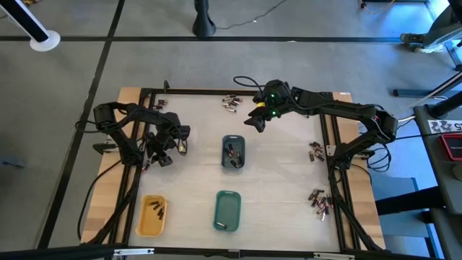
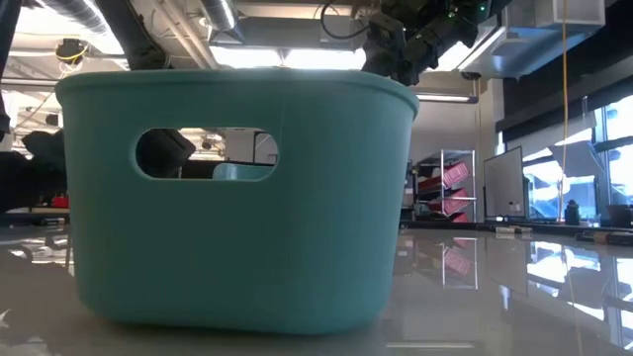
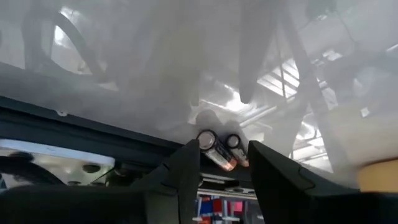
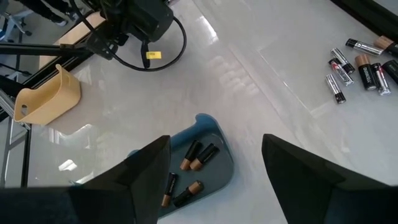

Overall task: Sort batteries
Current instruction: Put the large black battery into the blue bin

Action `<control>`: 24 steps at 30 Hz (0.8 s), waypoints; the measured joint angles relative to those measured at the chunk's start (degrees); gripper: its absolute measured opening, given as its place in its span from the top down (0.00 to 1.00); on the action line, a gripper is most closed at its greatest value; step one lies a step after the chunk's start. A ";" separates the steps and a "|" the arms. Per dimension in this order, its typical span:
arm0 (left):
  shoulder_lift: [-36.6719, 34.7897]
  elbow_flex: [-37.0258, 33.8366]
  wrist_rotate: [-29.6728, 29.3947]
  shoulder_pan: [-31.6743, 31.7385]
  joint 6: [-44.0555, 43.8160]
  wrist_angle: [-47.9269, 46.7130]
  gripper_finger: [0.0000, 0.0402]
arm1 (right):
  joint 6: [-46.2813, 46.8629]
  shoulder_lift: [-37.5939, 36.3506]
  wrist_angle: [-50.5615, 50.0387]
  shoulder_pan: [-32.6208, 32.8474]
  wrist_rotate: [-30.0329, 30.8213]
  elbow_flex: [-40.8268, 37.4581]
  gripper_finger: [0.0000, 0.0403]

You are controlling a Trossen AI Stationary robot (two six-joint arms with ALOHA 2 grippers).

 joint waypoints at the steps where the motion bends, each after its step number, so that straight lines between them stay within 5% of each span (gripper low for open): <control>1: 0.00 0.00 0.07 0.00 -0.35 0.14 0.68 | 0.00 0.00 0.01 0.00 0.00 0.00 0.37; 24: 3.13 -0.89 0.71 2.73 -1.42 1.41 0.68 | 0.17 0.00 -0.19 0.00 -0.72 0.00 0.37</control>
